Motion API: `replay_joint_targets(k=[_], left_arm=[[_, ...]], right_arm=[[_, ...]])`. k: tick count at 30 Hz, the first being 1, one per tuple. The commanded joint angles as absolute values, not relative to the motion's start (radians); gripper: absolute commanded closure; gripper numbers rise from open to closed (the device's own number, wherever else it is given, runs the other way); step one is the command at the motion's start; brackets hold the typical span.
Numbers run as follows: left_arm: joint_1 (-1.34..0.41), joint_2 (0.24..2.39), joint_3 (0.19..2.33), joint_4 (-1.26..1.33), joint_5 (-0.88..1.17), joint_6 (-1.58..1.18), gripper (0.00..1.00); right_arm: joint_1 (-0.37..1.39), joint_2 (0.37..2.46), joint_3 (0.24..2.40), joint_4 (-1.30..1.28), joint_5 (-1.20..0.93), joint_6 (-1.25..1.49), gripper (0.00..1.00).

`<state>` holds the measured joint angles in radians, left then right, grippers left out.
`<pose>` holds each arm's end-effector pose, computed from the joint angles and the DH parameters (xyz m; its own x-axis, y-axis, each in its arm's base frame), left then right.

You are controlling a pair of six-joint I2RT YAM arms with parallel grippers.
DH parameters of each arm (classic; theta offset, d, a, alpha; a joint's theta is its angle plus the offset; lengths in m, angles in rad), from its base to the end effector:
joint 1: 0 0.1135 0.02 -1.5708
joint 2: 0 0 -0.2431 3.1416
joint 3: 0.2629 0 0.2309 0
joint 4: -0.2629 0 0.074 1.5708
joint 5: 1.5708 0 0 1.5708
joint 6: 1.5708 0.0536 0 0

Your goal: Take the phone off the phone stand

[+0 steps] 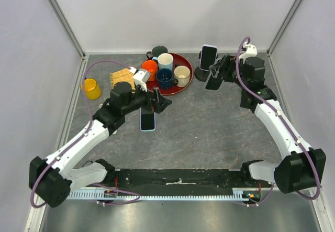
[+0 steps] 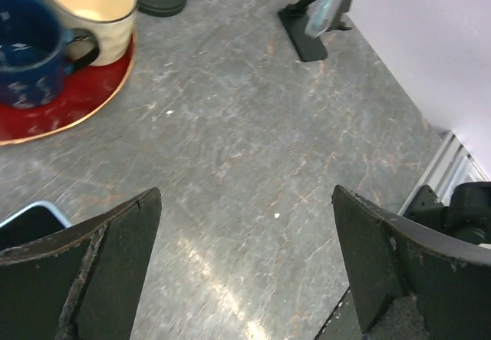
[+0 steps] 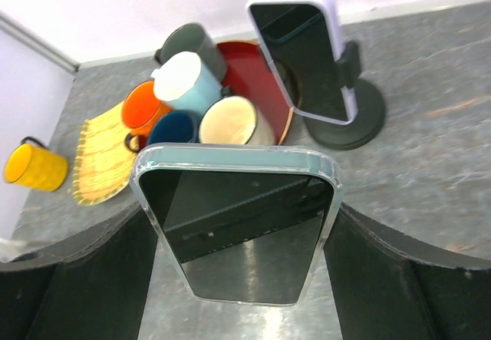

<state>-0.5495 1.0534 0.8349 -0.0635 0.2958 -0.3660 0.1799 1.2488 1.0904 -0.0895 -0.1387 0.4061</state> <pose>0.2057 -0.1443 0.3002 -0.4858 -0.1039 -0.8679 0.6045 0.6772 -0.4195 0.2898 0.0602 0.3370 -0.3439 0.3351 -0.8772 -0.1886 0.8905 0.4141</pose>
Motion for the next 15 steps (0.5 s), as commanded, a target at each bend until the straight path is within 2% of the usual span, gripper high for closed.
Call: replay_joint_targets(k=[1, 15], left_arm=[[-0.624, 1.13, 0.951, 0.041, 0.299, -0.4, 0.02], [-0.719, 1.342, 1.081, 0.006, 0.219, -0.27, 0.09]], right_arm=[[0.25, 1.209, 1.074, -0.008, -0.152, 0.54, 0.7], [0.446, 1.213, 1.012, -0.006, -0.17, 0.675, 0.7]])
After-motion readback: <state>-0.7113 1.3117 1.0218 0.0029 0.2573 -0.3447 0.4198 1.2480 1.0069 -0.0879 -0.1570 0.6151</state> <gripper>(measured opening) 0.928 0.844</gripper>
